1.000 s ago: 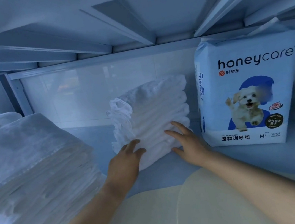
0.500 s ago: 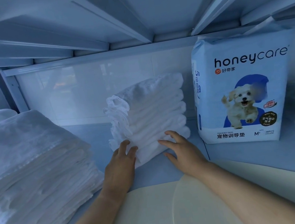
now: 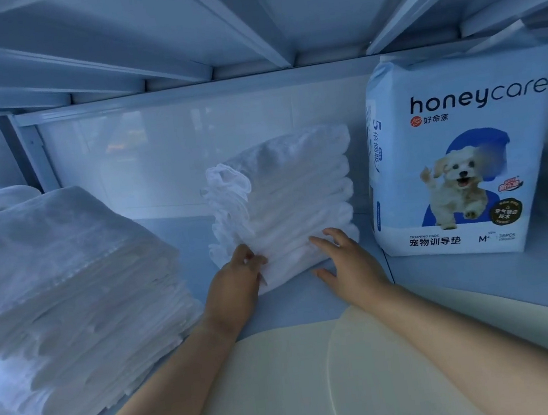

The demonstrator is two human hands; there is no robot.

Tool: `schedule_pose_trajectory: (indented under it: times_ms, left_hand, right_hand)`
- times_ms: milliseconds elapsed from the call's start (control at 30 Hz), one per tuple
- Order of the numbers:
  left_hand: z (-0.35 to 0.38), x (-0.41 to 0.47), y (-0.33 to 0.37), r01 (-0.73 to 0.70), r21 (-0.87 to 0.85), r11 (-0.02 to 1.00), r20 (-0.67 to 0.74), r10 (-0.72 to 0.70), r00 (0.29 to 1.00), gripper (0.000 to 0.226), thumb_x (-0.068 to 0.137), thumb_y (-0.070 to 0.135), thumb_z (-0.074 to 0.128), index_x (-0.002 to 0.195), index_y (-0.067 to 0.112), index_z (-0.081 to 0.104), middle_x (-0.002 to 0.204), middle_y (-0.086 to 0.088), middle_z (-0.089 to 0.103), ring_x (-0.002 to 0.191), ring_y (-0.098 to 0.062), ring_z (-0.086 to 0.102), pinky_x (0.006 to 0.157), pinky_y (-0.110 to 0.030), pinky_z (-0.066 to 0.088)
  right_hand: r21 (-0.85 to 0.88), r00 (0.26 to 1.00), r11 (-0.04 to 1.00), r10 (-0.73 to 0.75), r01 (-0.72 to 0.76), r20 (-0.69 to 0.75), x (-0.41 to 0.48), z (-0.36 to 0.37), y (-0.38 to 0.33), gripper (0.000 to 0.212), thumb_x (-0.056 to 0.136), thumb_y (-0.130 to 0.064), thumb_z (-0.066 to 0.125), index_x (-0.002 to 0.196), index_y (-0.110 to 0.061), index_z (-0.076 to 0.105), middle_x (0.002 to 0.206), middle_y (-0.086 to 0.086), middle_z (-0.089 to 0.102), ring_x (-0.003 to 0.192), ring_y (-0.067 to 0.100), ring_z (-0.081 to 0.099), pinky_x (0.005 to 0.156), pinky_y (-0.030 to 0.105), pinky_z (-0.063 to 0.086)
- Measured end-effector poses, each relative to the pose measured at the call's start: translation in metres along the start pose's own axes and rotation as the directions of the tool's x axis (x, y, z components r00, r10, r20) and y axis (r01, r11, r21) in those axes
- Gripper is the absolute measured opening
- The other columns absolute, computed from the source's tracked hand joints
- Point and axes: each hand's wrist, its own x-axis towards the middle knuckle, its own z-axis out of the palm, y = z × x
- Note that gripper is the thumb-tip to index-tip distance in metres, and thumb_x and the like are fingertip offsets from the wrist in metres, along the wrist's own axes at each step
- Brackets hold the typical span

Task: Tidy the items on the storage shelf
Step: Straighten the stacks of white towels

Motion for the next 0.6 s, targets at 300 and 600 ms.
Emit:
schedule_pose_trajectory:
  times_ms: [300, 600]
  left_hand:
    - [0.001, -0.005, 0.028, 0.044, -0.071, 0.996, 0.041, -0.041, 0.998, 0.027, 0.092, 0.015, 0.048, 0.112, 0.01, 0.064, 0.12, -0.005, 0.056, 0.097, -0.024, 0.06, 0.071, -0.02, 0.035]
    - [-0.031, -0.003, 0.01, 0.027, -0.06, 0.998, -0.093, -0.033, 0.995, 0.031, 0.088, 0.017, 0.059, 0.118, 0.025, 0.06, 0.122, 0.006, 0.053, 0.092, -0.019, 0.064, 0.072, -0.031, 0.049]
  right_hand:
    - [0.351, 0.986, 0.924, 0.116, -0.15, 0.117, 0.021, -0.004, -0.008, 0.093, 0.082, -0.04, 0.068, 0.149, -0.03, 0.005, 0.158, 0.0, 0.007, 0.144, 0.012, 0.013, 0.11, 0.022, 0.017]
    - [0.255, 0.998, 0.964, 0.065, -0.068, 0.019, 0.017, -0.012, -0.009, 0.083, 0.082, -0.04, 0.068, 0.147, -0.032, 0.018, 0.157, 0.0, 0.012, 0.141, 0.013, 0.021, 0.102, 0.021, 0.023]
